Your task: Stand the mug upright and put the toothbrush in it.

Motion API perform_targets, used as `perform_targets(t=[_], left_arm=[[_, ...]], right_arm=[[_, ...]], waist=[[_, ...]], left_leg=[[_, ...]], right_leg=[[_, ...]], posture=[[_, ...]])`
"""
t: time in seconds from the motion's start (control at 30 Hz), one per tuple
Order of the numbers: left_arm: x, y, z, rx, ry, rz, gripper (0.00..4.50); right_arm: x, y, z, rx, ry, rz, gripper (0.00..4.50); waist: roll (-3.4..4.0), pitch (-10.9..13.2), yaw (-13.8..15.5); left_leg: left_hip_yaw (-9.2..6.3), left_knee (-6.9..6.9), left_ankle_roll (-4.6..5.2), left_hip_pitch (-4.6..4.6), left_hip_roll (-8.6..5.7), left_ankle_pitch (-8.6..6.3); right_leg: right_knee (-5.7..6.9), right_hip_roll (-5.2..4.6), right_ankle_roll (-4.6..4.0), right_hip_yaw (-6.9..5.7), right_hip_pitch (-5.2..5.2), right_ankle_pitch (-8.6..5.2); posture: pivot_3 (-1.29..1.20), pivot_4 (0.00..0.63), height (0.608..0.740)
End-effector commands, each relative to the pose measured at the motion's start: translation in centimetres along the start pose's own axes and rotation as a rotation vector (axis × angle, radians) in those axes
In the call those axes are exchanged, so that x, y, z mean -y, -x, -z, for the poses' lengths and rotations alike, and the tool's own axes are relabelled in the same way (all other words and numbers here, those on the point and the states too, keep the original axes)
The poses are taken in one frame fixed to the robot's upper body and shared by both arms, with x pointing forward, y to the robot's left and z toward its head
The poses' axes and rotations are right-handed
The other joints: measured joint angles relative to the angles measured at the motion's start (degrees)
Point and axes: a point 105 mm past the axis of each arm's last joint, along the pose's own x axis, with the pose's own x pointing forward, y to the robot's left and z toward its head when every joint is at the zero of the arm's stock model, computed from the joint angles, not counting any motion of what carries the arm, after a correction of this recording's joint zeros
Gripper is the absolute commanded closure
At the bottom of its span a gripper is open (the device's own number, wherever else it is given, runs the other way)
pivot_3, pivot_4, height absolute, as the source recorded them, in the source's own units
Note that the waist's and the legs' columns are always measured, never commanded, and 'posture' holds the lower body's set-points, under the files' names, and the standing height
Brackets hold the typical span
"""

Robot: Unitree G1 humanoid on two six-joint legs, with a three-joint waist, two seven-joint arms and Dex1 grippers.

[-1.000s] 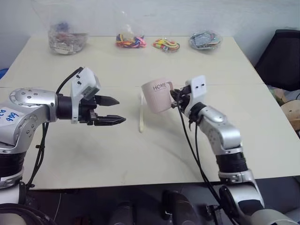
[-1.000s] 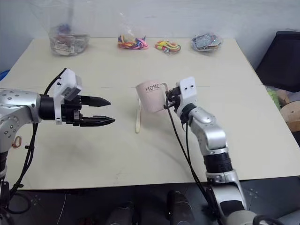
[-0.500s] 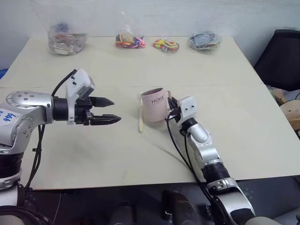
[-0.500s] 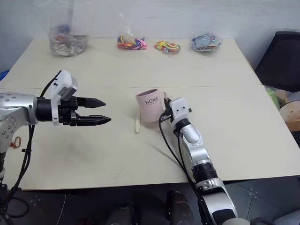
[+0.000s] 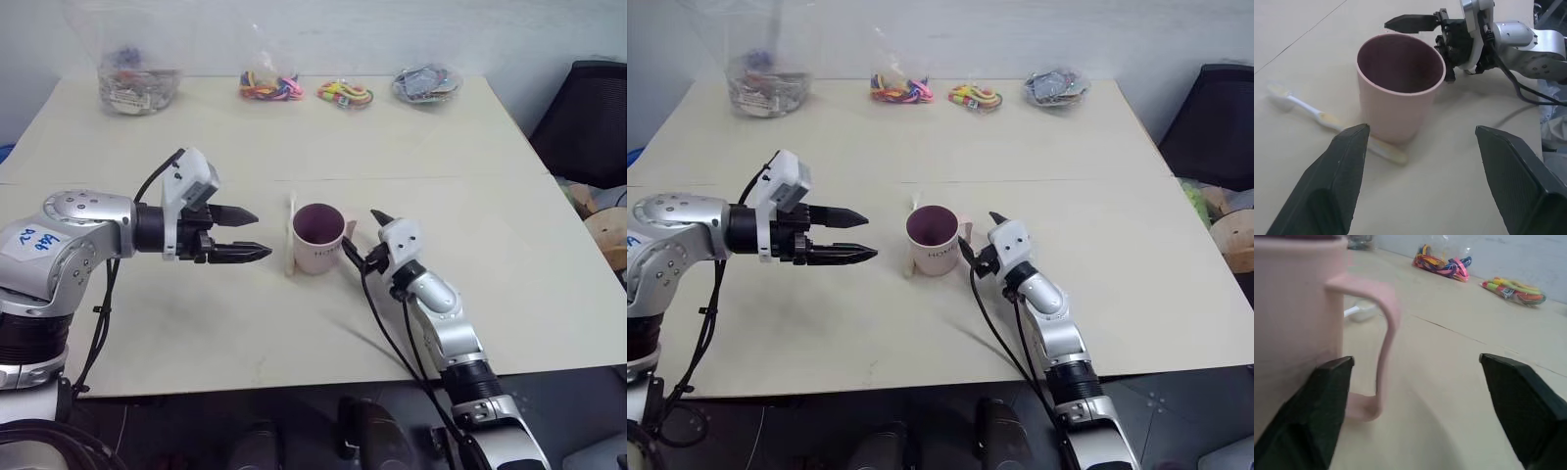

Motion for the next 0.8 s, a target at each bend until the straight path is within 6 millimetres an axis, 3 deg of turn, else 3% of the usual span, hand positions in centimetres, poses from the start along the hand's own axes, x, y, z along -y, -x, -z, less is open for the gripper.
perform_targets(t=[0.03, 0.17, 0.37, 0.43, 0.6, 0.8], left_arm=[[0.0, 0.0, -0.9, 0.023, -0.037, 0.001, 0.84], [-0.4, 0.2, -0.7, 0.035, -0.013, -0.031, 0.84], [-5.2, 0.1, -0.1, 0.052, 0.241, -0.311, 0.84], [-6.4, -1.0, 0.3, 0.04, 0.343, -0.383, 0.84], [-7.3, -5.5, 1.0, -0.003, 0.529, -0.429, 0.84], [-8.4, -8.9, 2.0, -0.09, 0.614, -0.518, 0.84]], right_arm=[[0.0, 0.7, -1.5, 0.023, 0.015, -0.039, 0.07], [0.5, 2.4, -1.9, -0.022, 0.019, -0.064, 0.07], [2.7, 6.6, -5.4, -0.08, -0.051, -0.163, 0.07], [2.1, 8.0, -7.4, -0.081, -0.099, -0.275, 0.07], [0.1, 10.9, -12.8, -0.084, -0.173, -0.566, 0.07], [-0.6, 11.5, -16.4, -0.052, -0.158, -0.665, 0.07]], waist=[[0.0, 0.0, 0.1], [0.0, 0.0, 0.3], [0.08, 0.1, 1.5], [0.09, 0.1, 1.9], [0.08, 0.1, 3.2], [0.01, 0.0, 3.1]], left_leg=[[0.0, 0.0, 0.0, 0.0, 0.0, 0.0], [-0.03, 0.01, 0.0, -0.02, -0.03, 0.0], [-0.04, 0.1, 0.03, -0.03, -0.06, -0.01], [-0.04, 0.12, 0.06, -0.03, -0.08, -0.02], [-0.02, 0.12, 0.15, -0.01, -0.18, -0.03], [0.01, 0.14, 0.18, -0.03, -0.21, -0.02]], right_leg=[[0.0, -0.01, 0.0, 0.0, 0.0, 0.0], [0.0, -0.03, 0.0, 0.0, 0.01, 0.0], [0.02, -0.02, 0.04, -0.02, 0.03, 0.02], [0.04, -0.01, 0.06, -0.07, 0.05, 0.04], [0.0, -0.01, 0.16, -0.08, 0.09, 0.09], [-0.03, -0.03, 0.2, -0.1, 0.1, 0.12]], posture=[[0.0, 0.15, 0.74], [0.0, 0.15, 0.74], [0.0, 0.15, 0.74], [0.0, 0.15, 0.74], [0.0, 0.15, 0.74], [0.0, 0.15, 0.74]])
